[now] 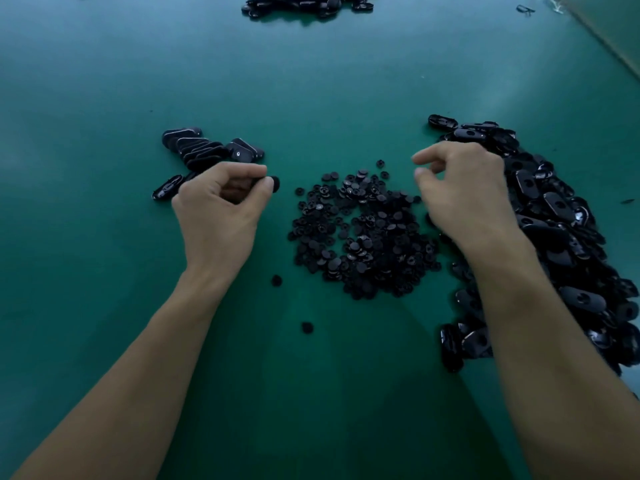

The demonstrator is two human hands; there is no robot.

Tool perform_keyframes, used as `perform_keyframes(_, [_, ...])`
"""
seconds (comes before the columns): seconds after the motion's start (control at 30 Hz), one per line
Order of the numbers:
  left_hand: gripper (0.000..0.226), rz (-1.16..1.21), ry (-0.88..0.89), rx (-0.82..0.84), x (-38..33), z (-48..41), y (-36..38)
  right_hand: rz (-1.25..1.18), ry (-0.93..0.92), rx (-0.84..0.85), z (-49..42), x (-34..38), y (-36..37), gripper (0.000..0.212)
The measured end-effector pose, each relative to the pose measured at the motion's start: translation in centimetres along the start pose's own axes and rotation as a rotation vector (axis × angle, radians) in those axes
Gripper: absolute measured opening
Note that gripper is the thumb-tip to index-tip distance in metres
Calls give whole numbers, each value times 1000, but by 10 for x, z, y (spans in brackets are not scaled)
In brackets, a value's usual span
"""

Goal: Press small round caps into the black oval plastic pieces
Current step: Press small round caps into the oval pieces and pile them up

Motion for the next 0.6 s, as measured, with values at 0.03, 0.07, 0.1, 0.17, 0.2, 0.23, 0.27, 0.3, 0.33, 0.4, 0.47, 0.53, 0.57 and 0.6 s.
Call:
perform_keyframes(0.03, [10, -26, -6, -18, 0, -1, -2, 49, 35, 8, -1, -9, -1, 26])
perform_keyframes(0.07, [9, -57, -12, -31, -1, -1, -4, 97, 69, 32, -1, -16, 0, 28])
perform_keyframes(0.1, [8, -93, -20, -37, -1, -1, -5, 140, 102, 65, -1, -22, 2, 31])
perform_keyframes(0.17, [6, -189, -37, -33, 1, -1, -5, 179, 156, 135, 0, -30, 7, 36])
perform_keyframes(0.2, [7, -244, -41, -29, 3, -1, -5, 168, 169, 159, 1, -32, 10, 37])
perform_keyframes(0.23, [8, -292, -39, -28, 4, -2, -5, 147, 172, 171, 2, -33, 12, 37])
perform_keyframes(0.27, [9, -330, -34, -28, 4, -3, -6, 126, 172, 173, 3, -33, 12, 35])
perform_keyframes(0.3, [10, -356, -32, -29, 5, -4, -7, 113, 173, 169, 3, -33, 12, 34])
perform_keyframes(0.33, [11, -376, -34, -29, 6, -5, -7, 108, 175, 162, 3, -34, 10, 33])
perform_keyframes(0.4, [11, -421, -42, -45, 9, -5, -8, 118, 184, 159, 4, -36, 6, 30])
perform_keyframes(0.47, [13, -463, -62, -70, 12, -6, -9, 114, 205, 195, 6, -40, 3, 30])
perform_keyframes(0.53, [16, -472, -84, -75, 14, -6, -9, 85, 204, 256, 8, -42, 3, 30])
perform_keyframes(0.57, [17, -469, -85, -72, 14, -6, -9, 67, 194, 286, 9, -41, 4, 31])
perform_keyframes(0.6, [18, -464, -82, -71, 13, -6, -8, 54, 184, 311, 10, -39, 5, 32])
Point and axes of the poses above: each hand's wrist, its own z-axis away from the middle knuckle, its own y-axis out of the palm, x = y × z, the point moved 8 cm from there along -z, towards the middle knuckle, and after that the axes turned 8 degrees about -y, right-handed, at the moved point
